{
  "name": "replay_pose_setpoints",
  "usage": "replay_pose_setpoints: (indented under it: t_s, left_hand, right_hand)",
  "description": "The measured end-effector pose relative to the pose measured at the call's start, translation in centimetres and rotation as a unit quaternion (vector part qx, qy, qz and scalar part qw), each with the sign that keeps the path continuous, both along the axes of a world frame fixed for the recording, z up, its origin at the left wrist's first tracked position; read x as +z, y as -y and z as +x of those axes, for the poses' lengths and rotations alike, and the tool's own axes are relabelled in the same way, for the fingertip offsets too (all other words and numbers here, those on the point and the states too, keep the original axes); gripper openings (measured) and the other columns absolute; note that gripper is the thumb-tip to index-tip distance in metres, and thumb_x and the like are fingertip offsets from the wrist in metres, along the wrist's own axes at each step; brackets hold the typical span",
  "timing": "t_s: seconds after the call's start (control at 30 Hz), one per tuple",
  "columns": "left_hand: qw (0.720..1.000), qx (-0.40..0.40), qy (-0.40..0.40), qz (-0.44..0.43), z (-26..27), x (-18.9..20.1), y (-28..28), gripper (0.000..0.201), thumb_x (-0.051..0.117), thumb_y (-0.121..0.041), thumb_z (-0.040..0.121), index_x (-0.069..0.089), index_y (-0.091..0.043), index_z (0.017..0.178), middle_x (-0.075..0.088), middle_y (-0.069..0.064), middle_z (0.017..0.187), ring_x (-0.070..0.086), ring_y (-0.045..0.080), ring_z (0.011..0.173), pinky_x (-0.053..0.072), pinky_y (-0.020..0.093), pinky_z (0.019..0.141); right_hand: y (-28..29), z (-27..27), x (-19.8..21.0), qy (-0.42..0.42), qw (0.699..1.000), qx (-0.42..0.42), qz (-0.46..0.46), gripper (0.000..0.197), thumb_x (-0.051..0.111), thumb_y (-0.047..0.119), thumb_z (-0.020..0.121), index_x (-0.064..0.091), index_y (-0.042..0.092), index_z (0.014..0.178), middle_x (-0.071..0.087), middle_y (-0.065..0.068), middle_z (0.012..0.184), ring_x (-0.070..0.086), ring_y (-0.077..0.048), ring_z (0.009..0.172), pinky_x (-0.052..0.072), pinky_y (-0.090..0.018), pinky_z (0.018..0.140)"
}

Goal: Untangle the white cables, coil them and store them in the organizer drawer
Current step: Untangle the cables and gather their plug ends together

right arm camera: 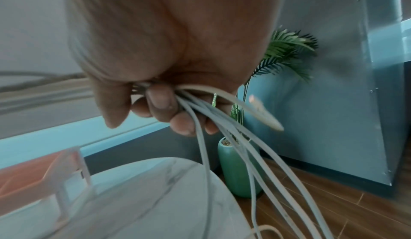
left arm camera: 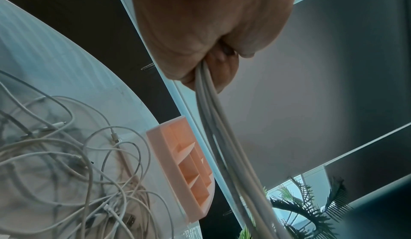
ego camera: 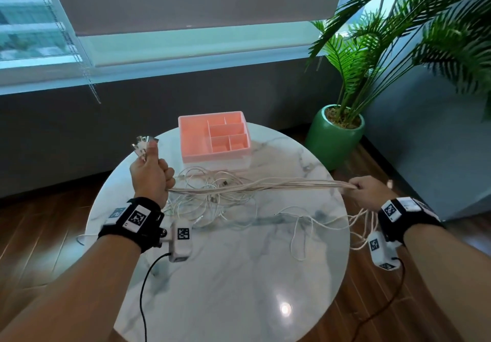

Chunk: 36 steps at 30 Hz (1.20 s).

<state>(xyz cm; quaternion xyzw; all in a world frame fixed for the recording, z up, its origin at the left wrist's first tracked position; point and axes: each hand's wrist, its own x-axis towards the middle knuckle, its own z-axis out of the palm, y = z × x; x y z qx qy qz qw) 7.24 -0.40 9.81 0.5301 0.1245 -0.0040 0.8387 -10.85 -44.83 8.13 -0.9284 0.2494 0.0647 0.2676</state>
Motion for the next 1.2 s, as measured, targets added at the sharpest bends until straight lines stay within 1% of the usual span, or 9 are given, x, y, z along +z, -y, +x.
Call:
replay_pose_setpoints:
  t_s: [0.13,0.27,0.43,0.53,0.63,0.77,1.03,1.13,1.2]
  left_hand:
    - [1.000,-0.014,-0.002,0.000,-0.3,-0.1,0.9,0.030,0.057,-0.044,0.101,0.047,-0.027,0.078,0.026,-0.007,0.054,0.019,0.007,0.040,0.017,0.017,0.040]
    - [1.000,-0.011,-0.004,-0.008,-0.1,0.2,1.0,0.029,0.055,-0.041,0.103,0.049,-0.027,0.079,0.025,-0.008,0.054,0.019,0.006,0.040,0.016,0.017,0.040]
    - [1.000,-0.005,0.002,-0.005,0.3,0.3,0.3,0.029,0.055,-0.043,0.103,0.048,-0.027,0.079,0.025,-0.008,0.054,0.019,0.007,0.040,0.017,0.016,0.040]
    - [1.000,0.005,0.001,0.010,0.4,0.1,-0.4,0.034,0.056,-0.043,0.102,0.040,-0.026,0.077,0.026,-0.008,0.052,0.019,0.007,0.039,0.017,0.016,0.040]
    - [1.000,0.025,-0.004,0.014,0.6,0.0,-1.9,0.036,0.056,-0.044,0.102,0.037,-0.026,0.078,0.025,-0.007,0.053,0.017,0.008,0.041,0.016,0.017,0.041]
    - [0.999,0.043,0.005,0.016,0.7,0.4,-3.7,0.035,0.054,-0.043,0.103,0.040,-0.026,0.077,0.026,-0.007,0.053,0.018,0.007,0.040,0.016,0.016,0.041]
    - [0.997,0.078,-0.006,0.029,0.1,0.2,-6.2,0.032,0.054,-0.043,0.103,0.043,-0.025,0.079,0.027,-0.008,0.052,0.019,0.006,0.039,0.014,0.017,0.042]
    - [0.996,0.090,-0.022,0.015,-0.3,0.0,-5.9,0.030,0.054,-0.043,0.103,0.044,-0.025,0.082,0.027,-0.008,0.053,0.019,0.006,0.039,0.015,0.017,0.042]
    - [0.996,0.089,-0.027,0.006,-0.6,0.1,-5.3,0.030,0.054,-0.043,0.103,0.044,-0.024,0.083,0.027,-0.006,0.055,0.020,0.007,0.040,0.015,0.017,0.043]
  right_hand:
    - [1.4,-0.3,3.1,0.096,0.988,-0.049,-0.108,0.038,0.067,0.041,0.090,0.060,0.010,0.069,0.057,-0.006,0.058,0.053,-0.026,0.055,0.034,-0.030,0.052]
    - [3.7,0.0,7.3,0.260,0.934,-0.163,-0.181,0.044,0.059,0.044,0.092,0.060,0.004,0.074,0.057,-0.016,0.065,0.058,-0.037,0.068,0.043,-0.036,0.061]
    - [4.7,0.3,10.0,0.291,0.928,-0.153,-0.177,0.063,0.059,0.060,0.088,0.058,0.002,0.065,0.053,-0.016,0.056,0.052,-0.034,0.058,0.044,-0.040,0.057]
    - [3.5,-0.6,8.2,0.242,0.948,-0.147,-0.147,0.061,0.062,0.055,0.090,0.057,0.003,0.059,0.053,-0.016,0.054,0.052,-0.034,0.056,0.046,-0.041,0.056]
    - [3.1,-1.3,3.5,0.110,0.973,-0.134,-0.154,0.046,0.064,0.047,0.087,0.060,0.010,0.060,0.061,-0.013,0.060,0.058,-0.033,0.060,0.053,-0.040,0.059]
    - [1.4,-1.9,-2.6,-0.025,0.984,-0.116,-0.135,0.037,0.061,0.036,0.093,0.063,0.014,0.064,0.064,-0.005,0.063,0.061,-0.029,0.063,0.045,-0.031,0.055]
    - [-0.6,0.5,-4.8,-0.044,0.988,-0.122,-0.087,0.037,0.065,0.029,0.092,0.066,0.007,0.062,0.065,-0.011,0.065,0.060,-0.031,0.064,0.043,-0.031,0.057]
    - [-2.2,1.7,-4.8,-0.152,0.981,-0.069,-0.102,0.026,0.074,0.035,0.084,0.066,0.013,0.073,0.072,-0.013,0.090,0.065,-0.031,0.082,0.043,-0.028,0.067]
    - [-4.4,2.7,-5.1,-0.234,0.964,-0.008,-0.123,0.031,0.080,0.041,0.073,0.064,0.020,0.089,0.068,-0.010,0.112,0.063,-0.028,0.095,0.046,-0.027,0.074]
